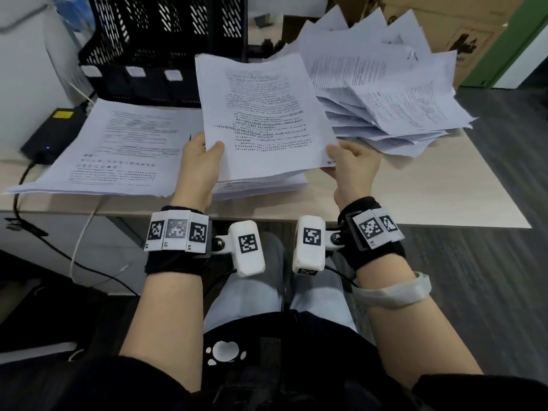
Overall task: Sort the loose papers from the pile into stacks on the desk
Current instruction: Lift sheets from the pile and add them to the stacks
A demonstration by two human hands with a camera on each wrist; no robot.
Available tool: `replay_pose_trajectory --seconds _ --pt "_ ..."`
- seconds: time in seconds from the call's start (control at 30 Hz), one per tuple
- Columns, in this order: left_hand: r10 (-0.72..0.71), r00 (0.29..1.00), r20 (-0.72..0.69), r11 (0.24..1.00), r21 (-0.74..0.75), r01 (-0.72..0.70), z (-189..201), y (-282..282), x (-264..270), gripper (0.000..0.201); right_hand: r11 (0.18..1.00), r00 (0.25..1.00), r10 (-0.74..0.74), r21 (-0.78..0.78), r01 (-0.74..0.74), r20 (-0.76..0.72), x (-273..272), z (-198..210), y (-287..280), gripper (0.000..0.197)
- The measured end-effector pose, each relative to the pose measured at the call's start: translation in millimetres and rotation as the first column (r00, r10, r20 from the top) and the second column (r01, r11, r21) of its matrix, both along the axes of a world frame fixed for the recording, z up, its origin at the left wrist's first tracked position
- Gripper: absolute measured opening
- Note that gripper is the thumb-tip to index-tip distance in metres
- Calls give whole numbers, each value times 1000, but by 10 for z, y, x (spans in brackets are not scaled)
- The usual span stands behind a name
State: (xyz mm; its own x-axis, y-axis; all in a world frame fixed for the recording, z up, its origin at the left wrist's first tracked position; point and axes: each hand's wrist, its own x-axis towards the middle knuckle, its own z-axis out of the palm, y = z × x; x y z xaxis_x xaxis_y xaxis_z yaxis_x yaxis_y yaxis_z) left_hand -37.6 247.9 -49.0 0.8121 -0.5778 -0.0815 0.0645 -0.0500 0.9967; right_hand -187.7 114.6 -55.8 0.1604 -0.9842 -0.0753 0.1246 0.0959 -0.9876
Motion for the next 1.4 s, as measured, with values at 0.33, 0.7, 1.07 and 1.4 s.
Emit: replay_pose_trajectory --seconds 0.33,0.7,1.07,1.4 --pt "73 993 90 981 175 -88 -190 313 42 40 999 984 38 -8 -40 -172 88 -194 145 32" --pt "-50 966 252 900 430 -66 -220 398 10 43 984 897 153 -19 -177 -415 121 -351 233 37" --pt "-94 937 335 876 475 -82 -266 372 113 43 981 868 181 25 -191 -462 74 -354 277 22" --pt "-9 812 583 877 395 -273 -155 365 145 34 970 859 236 51 -240 -454 -10 -313 246 12"
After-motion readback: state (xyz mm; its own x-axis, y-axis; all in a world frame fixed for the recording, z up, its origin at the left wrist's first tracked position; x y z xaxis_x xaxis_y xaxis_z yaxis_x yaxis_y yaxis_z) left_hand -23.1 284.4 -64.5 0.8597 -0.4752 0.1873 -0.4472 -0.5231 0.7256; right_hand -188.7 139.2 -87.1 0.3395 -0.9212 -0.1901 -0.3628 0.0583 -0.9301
